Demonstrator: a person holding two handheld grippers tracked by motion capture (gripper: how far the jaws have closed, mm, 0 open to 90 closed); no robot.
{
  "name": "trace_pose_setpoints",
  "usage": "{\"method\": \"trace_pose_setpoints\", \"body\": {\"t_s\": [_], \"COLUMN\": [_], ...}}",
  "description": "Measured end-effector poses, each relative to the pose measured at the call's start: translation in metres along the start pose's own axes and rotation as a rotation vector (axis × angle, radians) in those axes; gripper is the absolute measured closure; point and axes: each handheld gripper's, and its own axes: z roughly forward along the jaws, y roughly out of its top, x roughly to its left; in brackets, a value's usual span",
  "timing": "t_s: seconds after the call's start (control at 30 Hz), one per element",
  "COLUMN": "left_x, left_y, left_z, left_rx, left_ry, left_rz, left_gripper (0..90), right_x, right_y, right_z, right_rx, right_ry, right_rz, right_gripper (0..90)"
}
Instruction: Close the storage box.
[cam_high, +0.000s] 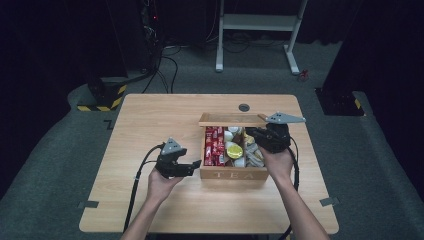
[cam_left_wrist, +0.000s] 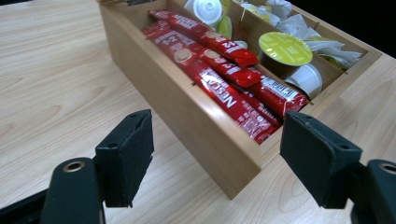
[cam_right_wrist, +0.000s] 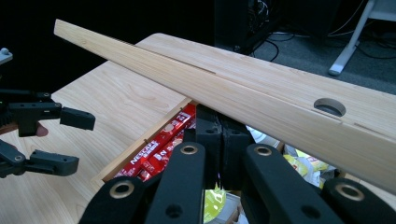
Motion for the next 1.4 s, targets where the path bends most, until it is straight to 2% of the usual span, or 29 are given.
{"method": "trace_pose_setpoints", "body": {"t_s": [0.07, 0.23, 0.43, 0.57, 0.67, 0.7, 0.93, 1.13, 1.17, 1.4], "left_x": [-0.002, -0.007, -0.012, -0.017, -0.021, -0.025, -0.036, -0.047, -0.051, -0.060], "left_y": [0.001, 0.005, 0.012, 0.016, 0.019, 0.022, 0.032, 0.036, 0.038, 0.044], "left_z": [0.001, 0.007, 0.014, 0.021, 0.024, 0.027, 0.037, 0.051, 0.056, 0.068], "left_rx": [0.000, 0.011, 0.014, 0.018, 0.013, 0.014, 0.021, 0.044, 0.047, 0.039], "left_ry": [-0.001, 0.000, -0.015, -0.026, -0.023, -0.020, -0.041, -0.042, -0.053, -0.063], "left_rz": [-0.002, 0.026, 0.028, 0.044, 0.066, 0.091, 0.116, 0.164, 0.174, 0.175], "left_gripper": [26.6, 26.9, 27.2, 27.4, 28.7, 28.7, 28.7, 28.6, 28.7, 28.7], "right_x": [-0.001, -0.003, -0.003, -0.003, -0.004, -0.004, -0.006, -0.007, -0.007, -0.008], "right_y": [0.000, 0.000, 0.000, 0.000, 0.000, 0.000, 0.000, 0.000, 0.000, 0.000], "right_z": [0.000, 0.002, 0.002, 0.002, 0.002, 0.002, 0.000, 0.002, 0.002, 0.002], "right_rx": [-0.002, -0.006, -0.006, -0.006, -0.009, -0.006, -0.008, -0.009, -0.011, -0.014], "right_ry": [-0.001, 0.001, 0.002, 0.000, 0.000, -0.002, -0.005, -0.007, -0.007, -0.010], "right_rz": [-0.005, 0.002, 0.003, 0.006, 0.006, 0.007, 0.013, 0.012, 0.008, 0.003], "right_gripper": [88.4, 88.4, 88.4, 88.4, 88.4, 88.4, 88.5, 88.5, 88.5, 88.5]}}
